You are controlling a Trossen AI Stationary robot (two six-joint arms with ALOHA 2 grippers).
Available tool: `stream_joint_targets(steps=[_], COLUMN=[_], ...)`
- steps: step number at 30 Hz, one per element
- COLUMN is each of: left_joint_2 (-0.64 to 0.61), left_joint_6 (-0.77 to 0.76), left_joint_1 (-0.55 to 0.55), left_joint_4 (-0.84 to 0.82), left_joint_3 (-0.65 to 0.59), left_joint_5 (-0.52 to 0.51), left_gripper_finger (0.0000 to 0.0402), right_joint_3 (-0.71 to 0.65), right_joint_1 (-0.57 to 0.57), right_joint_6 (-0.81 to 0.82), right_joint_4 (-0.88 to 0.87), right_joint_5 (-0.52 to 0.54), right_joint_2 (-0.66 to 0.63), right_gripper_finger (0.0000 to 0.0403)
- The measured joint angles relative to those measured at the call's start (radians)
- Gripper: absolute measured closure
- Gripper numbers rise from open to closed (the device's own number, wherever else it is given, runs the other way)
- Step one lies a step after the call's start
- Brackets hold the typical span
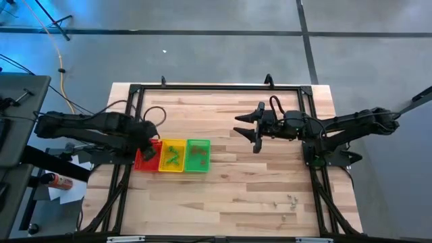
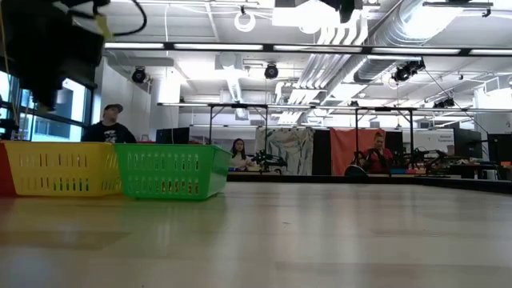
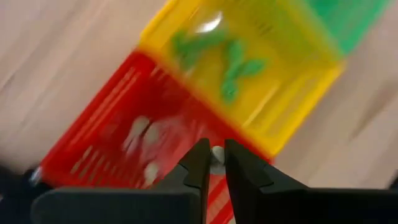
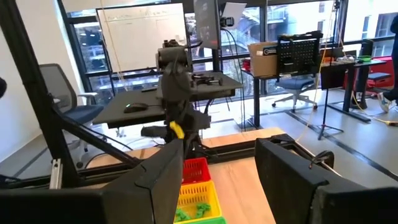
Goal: Sort Halloween decoration
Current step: Put the white skull toy into the red bin
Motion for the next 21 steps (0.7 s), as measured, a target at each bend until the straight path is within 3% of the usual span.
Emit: stream_joint_targets(steps=[4,21], left_joint_2=[0.055,0.17], left_joint_6=[-0.038,-0.033], left_joint_1=[-0.02,-0.05], left_joint_4=[-0.073,-0.009], left_joint_3=[-0.015,-0.093], left_joint_5=[-0.004,-0.037], left_gripper_finger=[0.0369,0.0369], right_joint_3=[0.0,0.0], right_joint_1=[0.0,0.0], right_joint_6=[0.008,0.063], right_joint_4=[0.0,-0.006], right_joint_5=[0.014,0.036], right_joint_2=[0.0,0.0], right_gripper_finger=[0.0208,0.0208])
